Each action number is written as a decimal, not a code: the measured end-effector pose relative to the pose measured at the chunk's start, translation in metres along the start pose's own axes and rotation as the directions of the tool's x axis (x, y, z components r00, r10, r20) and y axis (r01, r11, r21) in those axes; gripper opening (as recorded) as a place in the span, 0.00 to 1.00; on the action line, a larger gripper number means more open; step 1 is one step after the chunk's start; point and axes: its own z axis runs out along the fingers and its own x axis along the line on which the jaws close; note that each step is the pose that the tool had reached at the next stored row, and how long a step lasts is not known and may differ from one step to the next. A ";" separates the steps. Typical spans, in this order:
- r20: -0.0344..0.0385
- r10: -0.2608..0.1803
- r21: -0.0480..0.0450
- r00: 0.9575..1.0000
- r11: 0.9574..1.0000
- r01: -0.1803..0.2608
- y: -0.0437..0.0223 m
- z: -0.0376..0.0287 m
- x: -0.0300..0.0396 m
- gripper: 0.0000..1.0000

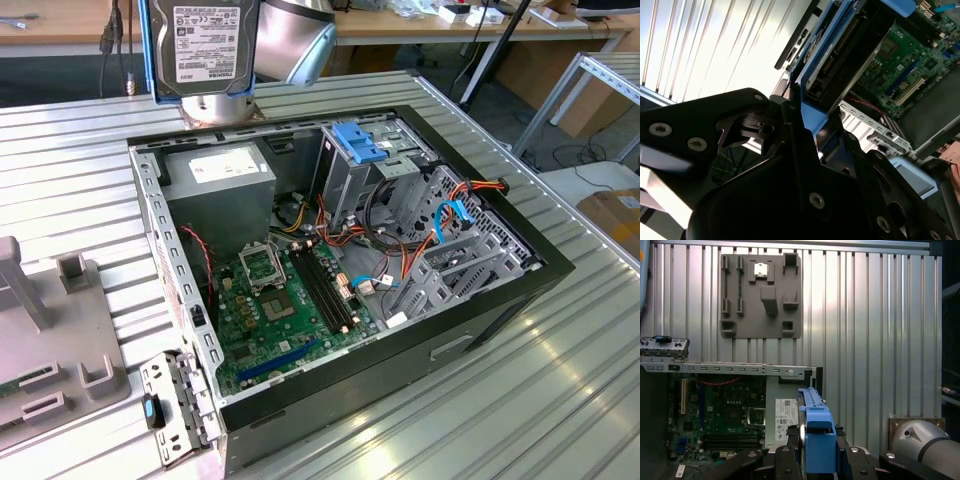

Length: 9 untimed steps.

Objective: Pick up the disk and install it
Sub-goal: 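Pick up the disk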

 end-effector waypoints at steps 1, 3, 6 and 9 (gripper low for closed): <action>0.000 0.000 0.000 1.000 1.000 0.000 -0.0004 0.0000 0.0000 0.36; 0.000 0.000 0.000 1.000 1.000 0.000 -0.0007 0.0000 -0.0001 0.36; 0.000 0.000 0.000 1.000 1.000 0.000 -0.0015 -0.0001 -0.0001 0.36; 0.000 0.000 0.000 1.000 1.000 0.000 -0.0104 -0.0002 -0.0004 0.36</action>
